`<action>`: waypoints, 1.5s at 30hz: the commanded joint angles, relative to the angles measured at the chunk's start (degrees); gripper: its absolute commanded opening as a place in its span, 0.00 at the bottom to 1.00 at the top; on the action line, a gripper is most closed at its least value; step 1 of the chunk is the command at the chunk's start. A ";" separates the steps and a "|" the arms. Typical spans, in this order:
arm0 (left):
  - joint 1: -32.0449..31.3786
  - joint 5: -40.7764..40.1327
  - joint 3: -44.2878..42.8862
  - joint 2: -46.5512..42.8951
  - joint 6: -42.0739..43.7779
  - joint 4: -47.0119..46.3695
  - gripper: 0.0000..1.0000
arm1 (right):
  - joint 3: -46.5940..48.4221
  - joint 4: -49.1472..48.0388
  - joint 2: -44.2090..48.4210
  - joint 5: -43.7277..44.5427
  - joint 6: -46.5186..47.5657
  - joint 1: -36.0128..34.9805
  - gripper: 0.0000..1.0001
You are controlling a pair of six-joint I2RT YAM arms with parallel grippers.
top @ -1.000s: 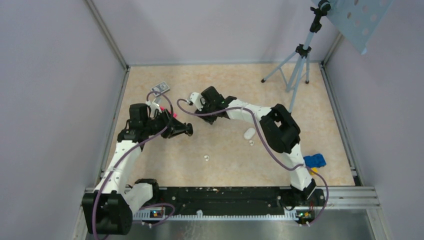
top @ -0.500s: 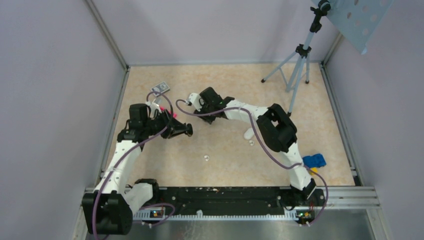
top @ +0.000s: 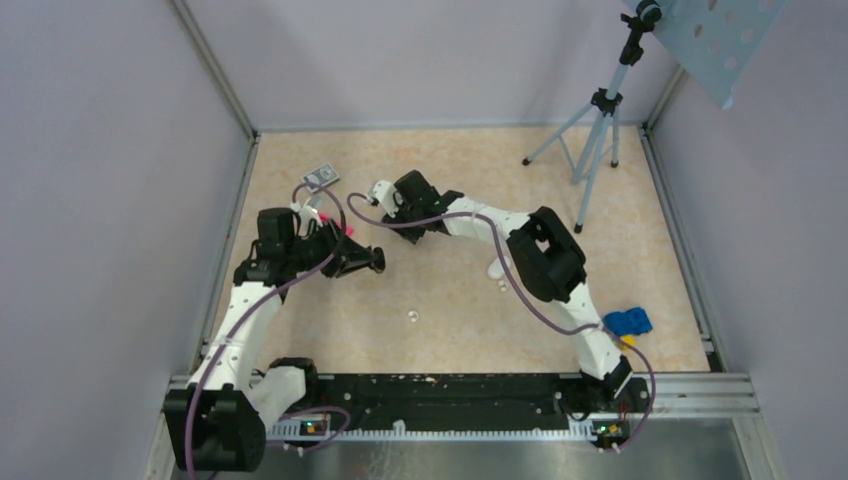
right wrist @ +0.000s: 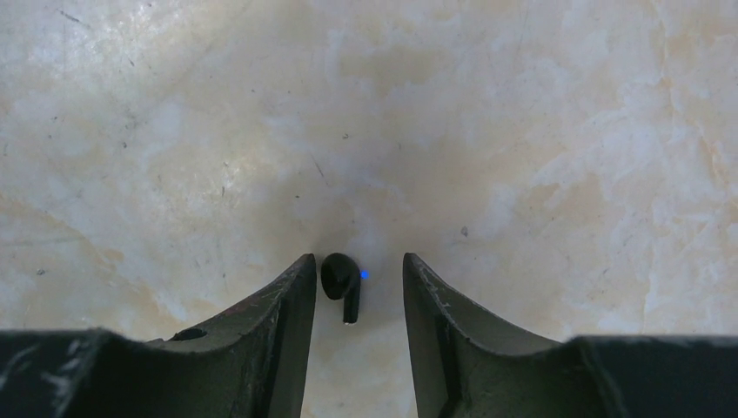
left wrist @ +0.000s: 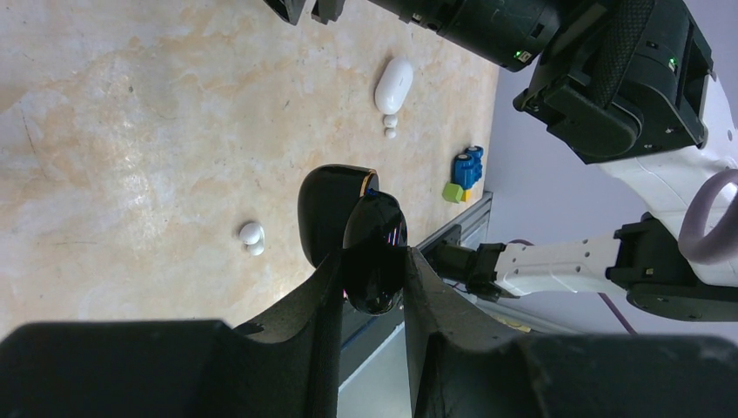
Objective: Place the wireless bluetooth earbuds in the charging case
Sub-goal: Adjust the left earbud at the center of the board, then pick up the left earbud from the center of the board.
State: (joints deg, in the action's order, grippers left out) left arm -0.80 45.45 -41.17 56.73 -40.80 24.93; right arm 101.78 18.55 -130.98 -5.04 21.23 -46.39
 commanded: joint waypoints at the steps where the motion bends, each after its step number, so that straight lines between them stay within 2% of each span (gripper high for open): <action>1: 0.36 1.13 -2.04 -1.17 0.72 -0.49 0.00 | 4.12 0.04 -1.83 0.35 -1.07 -0.51 0.40; 3: 0.35 1.05 -2.07 -1.21 0.75 -0.49 0.00 | 4.40 -0.07 -1.99 0.76 -1.47 -0.49 0.37; 6: 0.36 1.13 -2.01 -1.11 0.74 -0.49 0.00 | 5.12 0.52 -2.35 1.39 -1.96 -0.46 0.25; 13: 0.36 1.13 -1.73 -1.02 0.92 -0.67 0.00 | 2.80 -1.06 -1.33 2.52 -3.28 -0.52 0.23; 19: 0.36 1.31 -1.67 -1.01 0.94 -0.67 0.00 | 1.13 -1.85 0.19 3.21 -6.11 -0.47 0.04; 21: 0.31 1.30 -1.65 -0.90 0.84 -0.74 0.00 | -0.95 -3.39 1.96 2.81 -7.87 -0.50 0.00; 31: 2.10 3.07 -2.66 2.30 0.07 -0.98 0.00 | -16.84 -14.42 14.81 -0.37 -16.07 0.29 0.00; 40: 2.09 9.33 -1.92 10.92 -4.11 -4.12 0.00 | -39.97 -34.78 36.94 -1.97 -20.29 -0.18 0.00; 45: 1.88 14.78 -3.35 15.26 -4.74 -5.19 0.00 | -47.30 -42.34 45.95 1.07 -18.25 -4.25 0.00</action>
State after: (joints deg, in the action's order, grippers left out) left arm 1.15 53.69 -41.93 69.60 -44.49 22.98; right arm 58.67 -11.73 -91.74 -5.54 2.57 -46.92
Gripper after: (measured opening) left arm 0.328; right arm 0.156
